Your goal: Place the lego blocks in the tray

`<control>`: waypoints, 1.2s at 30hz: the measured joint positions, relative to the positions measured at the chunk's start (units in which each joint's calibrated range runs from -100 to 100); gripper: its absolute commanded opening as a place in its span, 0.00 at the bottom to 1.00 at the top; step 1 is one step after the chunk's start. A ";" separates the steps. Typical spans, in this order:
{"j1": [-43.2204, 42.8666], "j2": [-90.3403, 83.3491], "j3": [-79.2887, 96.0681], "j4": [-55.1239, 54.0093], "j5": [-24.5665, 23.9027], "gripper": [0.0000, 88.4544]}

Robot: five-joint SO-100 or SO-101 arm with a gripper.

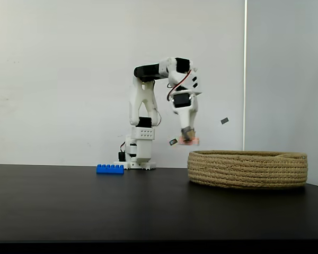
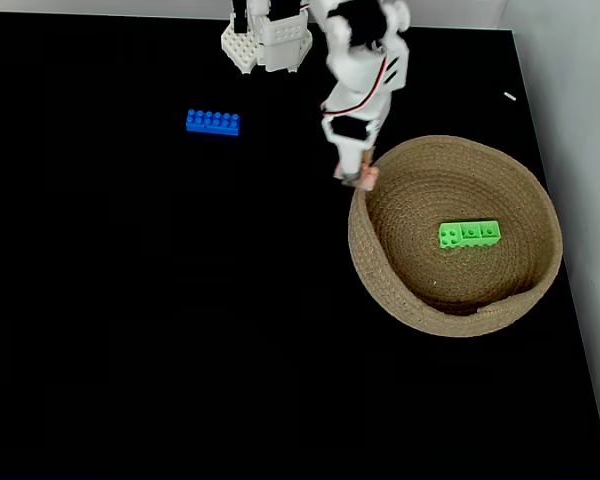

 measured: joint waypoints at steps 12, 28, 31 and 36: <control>-12.13 -1.53 10.34 -27.28 -2.64 0.31; -0.65 -10.43 19.35 -16.97 -0.15 0.36; 4.72 -13.40 19.44 -9.26 2.54 0.41; 15.07 -23.16 28.81 -6.74 10.01 0.46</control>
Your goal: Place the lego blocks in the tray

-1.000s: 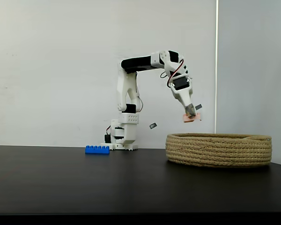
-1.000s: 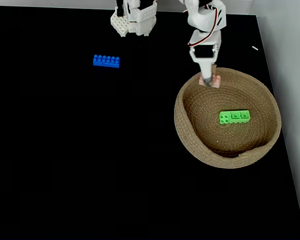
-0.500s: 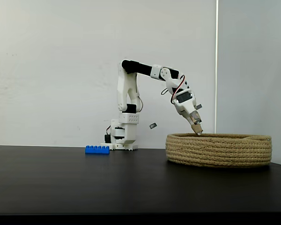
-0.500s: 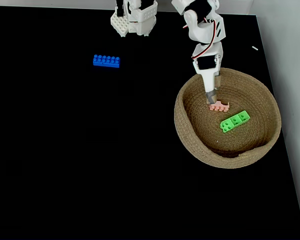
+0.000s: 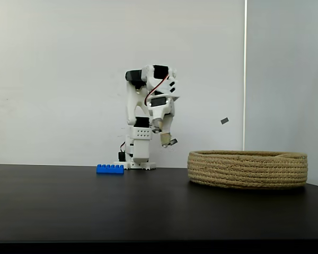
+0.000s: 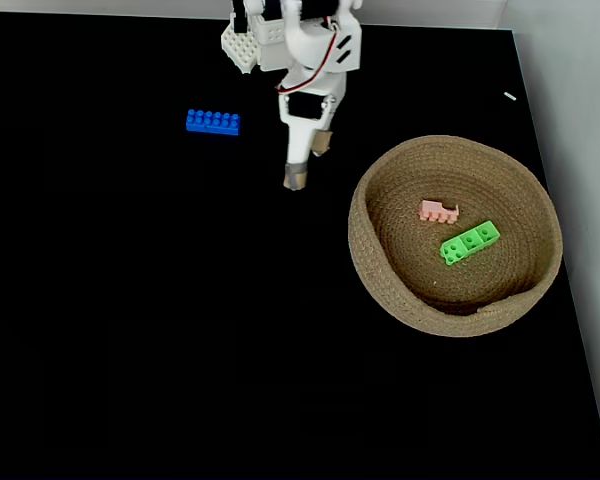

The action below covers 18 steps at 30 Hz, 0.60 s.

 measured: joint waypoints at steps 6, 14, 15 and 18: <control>15.15 -11.20 8.22 0.49 11.82 0.54; 32.57 -11.87 14.23 3.65 23.69 0.61; 34.20 -10.77 14.67 3.65 25.15 0.61; 39.01 -6.28 14.76 3.65 27.11 0.61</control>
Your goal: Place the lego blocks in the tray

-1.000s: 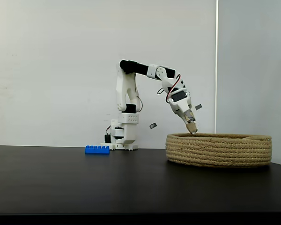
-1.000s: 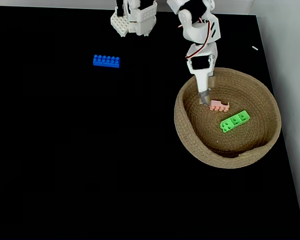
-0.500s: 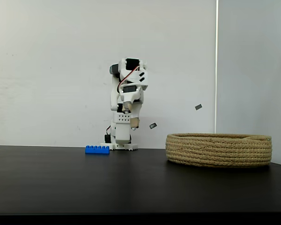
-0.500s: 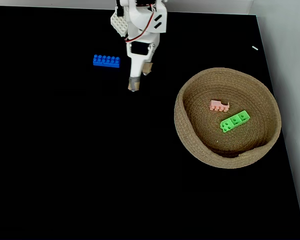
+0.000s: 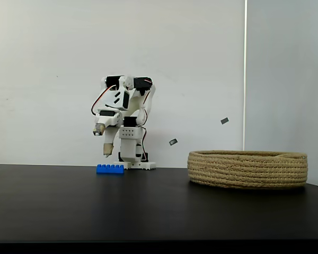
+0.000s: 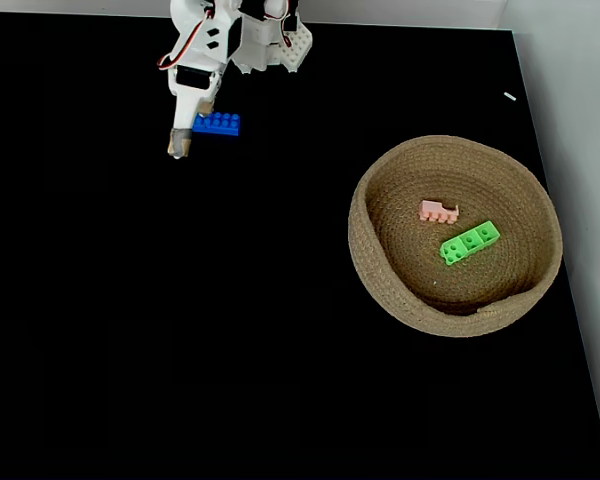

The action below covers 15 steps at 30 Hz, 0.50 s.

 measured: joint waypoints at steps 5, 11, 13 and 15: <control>3.99 7.72 0.00 1.54 1.86 0.59; 6.27 13.49 2.03 -2.11 1.81 0.50; 5.86 14.42 3.36 -3.09 1.90 0.44; 5.78 14.08 4.42 -4.79 1.81 0.38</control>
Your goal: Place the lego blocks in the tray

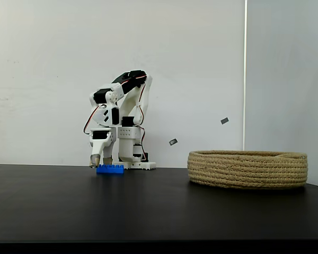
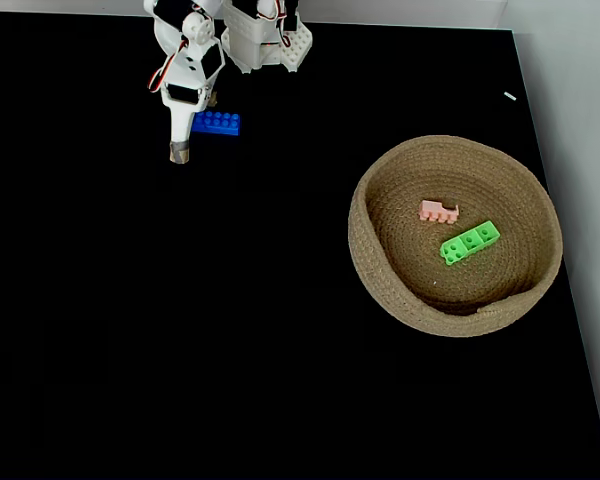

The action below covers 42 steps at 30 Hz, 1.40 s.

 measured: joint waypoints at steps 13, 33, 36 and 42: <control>-2.44 -0.93 1.77 -3.41 -0.44 0.00; -35.91 -3.82 -27.49 -2.92 -24.96 0.00; -39.98 -3.82 -24.75 -12.02 -28.57 0.00; -51.14 0.76 -22.27 -24.85 -32.53 0.00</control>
